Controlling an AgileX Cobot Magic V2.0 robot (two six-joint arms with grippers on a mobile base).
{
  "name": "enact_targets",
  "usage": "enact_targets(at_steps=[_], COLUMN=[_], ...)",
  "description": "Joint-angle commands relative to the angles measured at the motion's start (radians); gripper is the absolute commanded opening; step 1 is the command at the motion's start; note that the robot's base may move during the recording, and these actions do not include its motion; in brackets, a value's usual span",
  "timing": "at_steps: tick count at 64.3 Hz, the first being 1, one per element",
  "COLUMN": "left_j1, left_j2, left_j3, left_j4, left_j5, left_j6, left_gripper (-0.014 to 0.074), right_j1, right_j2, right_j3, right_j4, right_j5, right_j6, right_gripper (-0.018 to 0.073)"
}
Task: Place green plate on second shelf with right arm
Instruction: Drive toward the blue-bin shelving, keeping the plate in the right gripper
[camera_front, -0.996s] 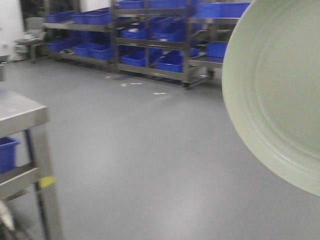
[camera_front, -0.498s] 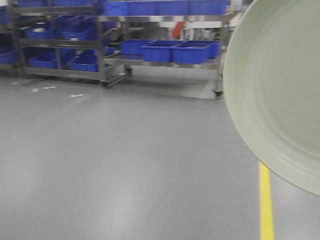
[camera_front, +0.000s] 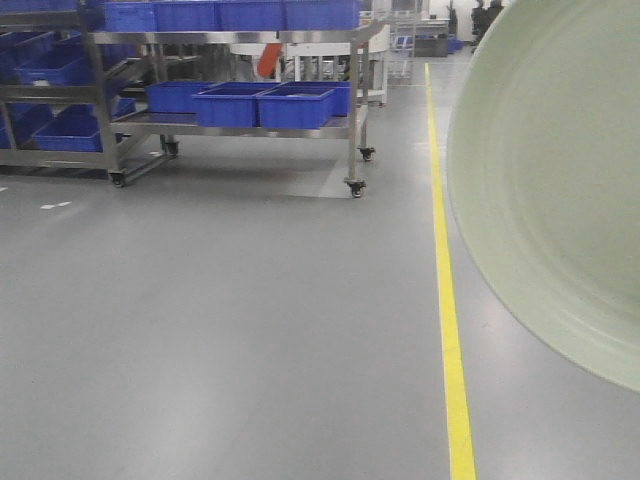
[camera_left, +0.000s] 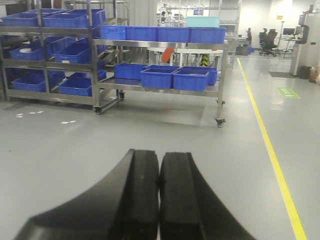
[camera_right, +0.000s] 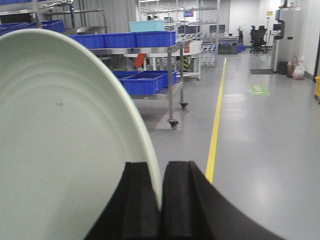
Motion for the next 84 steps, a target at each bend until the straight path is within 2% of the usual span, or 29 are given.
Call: enact_targets(at_steps=[1, 84], left_j1=[0.0, 0.0], left_j2=[-0.018, -0.018], left_j3=[0.042, 0.042], left_j4=[-0.006, -0.006], left_j5=[-0.087, -0.087], left_j6=[-0.001, -0.001], left_gripper=[0.013, 0.013], right_j1=[-0.005, -0.005], right_j2=[0.012, 0.012], right_j3=[-0.025, -0.025], right_j4=[0.007, 0.007], right_j5=[-0.117, -0.117], right_j6=[0.006, 0.006], right_gripper=[0.0054, 0.0054])
